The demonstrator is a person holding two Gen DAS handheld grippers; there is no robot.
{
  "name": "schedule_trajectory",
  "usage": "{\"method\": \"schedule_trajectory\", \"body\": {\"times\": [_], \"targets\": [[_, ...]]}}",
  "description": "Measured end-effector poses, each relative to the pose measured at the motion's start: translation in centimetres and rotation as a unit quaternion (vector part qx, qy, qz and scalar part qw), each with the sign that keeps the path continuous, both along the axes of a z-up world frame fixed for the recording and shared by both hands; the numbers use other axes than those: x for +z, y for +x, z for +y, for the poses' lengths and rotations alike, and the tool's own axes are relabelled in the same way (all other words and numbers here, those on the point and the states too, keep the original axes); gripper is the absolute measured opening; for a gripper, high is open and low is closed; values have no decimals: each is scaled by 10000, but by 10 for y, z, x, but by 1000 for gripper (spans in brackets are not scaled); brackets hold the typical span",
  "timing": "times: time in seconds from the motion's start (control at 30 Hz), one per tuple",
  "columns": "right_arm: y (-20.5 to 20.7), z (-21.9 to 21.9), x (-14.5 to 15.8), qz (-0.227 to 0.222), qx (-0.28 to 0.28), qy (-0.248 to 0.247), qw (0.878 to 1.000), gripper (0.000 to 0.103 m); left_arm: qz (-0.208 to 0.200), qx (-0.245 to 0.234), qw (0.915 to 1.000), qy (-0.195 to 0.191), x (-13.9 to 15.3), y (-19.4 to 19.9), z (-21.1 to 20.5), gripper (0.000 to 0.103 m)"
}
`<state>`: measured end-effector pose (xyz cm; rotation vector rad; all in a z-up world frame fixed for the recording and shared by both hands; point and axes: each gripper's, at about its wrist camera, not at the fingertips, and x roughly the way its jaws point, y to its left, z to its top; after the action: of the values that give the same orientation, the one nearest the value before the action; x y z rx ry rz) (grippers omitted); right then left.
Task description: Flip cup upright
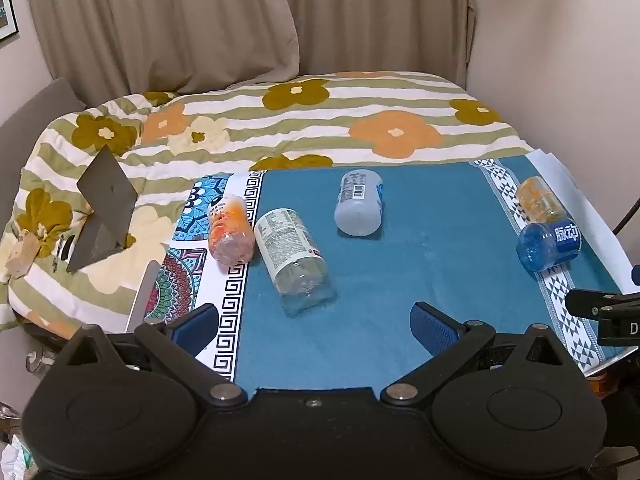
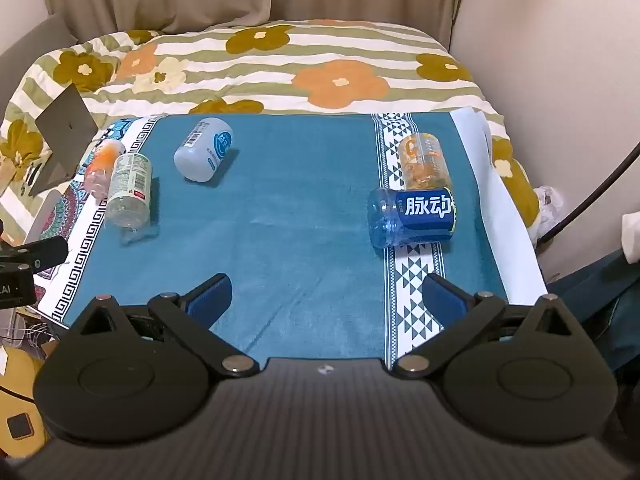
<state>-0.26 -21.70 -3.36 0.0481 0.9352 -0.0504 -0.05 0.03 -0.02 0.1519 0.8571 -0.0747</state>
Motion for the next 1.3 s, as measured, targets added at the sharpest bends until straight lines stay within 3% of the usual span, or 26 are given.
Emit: {"method": "schedule_trajectory", "body": {"times": [0.27,1.3], "targets": [[-1,1,0,22,8,-9,10000,103,14,4,10000,37,-1,1,-16,103],[-10,3,9,-130,-48,-2,9999,103,-172,71,9998,-85,10,-8,4,103]]}}
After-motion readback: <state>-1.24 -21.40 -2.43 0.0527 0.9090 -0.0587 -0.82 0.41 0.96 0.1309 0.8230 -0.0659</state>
